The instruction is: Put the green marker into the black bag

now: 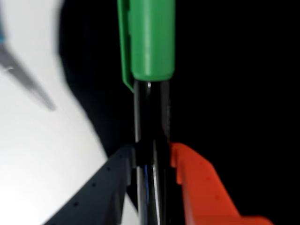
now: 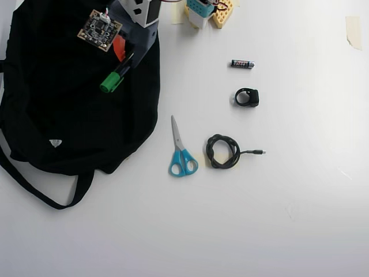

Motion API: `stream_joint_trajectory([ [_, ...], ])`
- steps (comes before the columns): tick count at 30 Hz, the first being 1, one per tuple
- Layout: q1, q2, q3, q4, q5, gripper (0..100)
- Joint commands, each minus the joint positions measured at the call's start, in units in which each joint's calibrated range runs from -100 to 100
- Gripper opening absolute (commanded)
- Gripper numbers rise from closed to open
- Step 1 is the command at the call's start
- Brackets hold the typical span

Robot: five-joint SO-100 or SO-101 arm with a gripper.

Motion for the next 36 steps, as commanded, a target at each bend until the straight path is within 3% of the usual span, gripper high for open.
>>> stream_joint_trajectory([
  [1,4.41,-1.94,-2.39,-1.44,0.10,2],
  [11,14.73,9.18,-0.24,-20.56,-0.27,2],
  [15,17.87,19.88,-0.33,-29.17,-4.62,2],
  [19,20.57,25.94,-0.24,-33.48,-5.25,3],
  [22,21.02,26.52,-0.24,-33.31,-5.20,6],
  [25,20.87,26.10,-0.24,-32.62,-4.94,24],
  [27,20.42,24.78,-0.24,-32.53,-5.10,25],
  [31,14.81,10.75,0.39,-18.06,-5.15,25],
  [33,7.63,-1.94,5.33,-13.32,-5.57,25],
  [36,-3.59,-18.21,12.16,-12.72,-12.28,25],
])
